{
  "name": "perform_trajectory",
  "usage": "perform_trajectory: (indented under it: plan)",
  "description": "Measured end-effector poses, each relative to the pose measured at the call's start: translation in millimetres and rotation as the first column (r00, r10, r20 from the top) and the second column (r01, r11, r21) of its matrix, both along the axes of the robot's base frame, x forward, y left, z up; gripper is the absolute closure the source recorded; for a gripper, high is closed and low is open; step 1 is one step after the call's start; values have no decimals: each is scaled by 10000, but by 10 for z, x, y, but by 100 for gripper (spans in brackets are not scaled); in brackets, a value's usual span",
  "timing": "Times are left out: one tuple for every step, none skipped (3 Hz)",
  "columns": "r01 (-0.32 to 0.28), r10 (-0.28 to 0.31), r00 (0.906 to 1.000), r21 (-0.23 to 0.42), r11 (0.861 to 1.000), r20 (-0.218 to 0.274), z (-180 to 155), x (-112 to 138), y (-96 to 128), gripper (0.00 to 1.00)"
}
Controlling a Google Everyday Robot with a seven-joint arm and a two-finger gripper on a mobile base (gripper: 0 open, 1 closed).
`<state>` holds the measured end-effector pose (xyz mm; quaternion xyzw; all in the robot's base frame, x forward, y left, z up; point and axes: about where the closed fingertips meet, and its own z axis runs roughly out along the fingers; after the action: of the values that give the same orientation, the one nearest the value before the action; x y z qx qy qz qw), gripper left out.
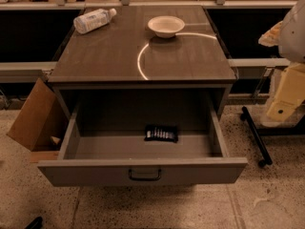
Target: Pick rxbar blueberry from top drawer and place on counter
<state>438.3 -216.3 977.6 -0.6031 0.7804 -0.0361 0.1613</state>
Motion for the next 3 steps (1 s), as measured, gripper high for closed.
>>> perform_trajectory:
  plan:
    - [0, 0, 10000, 0, 10000, 0, 0, 0, 0, 0]
    - [-271, 306, 9985, 762, 9967, -448, -249, -14, 184, 0]
    - [-540, 765, 9908, 1915, 9800, -1121, -624, -55, 496, 0]
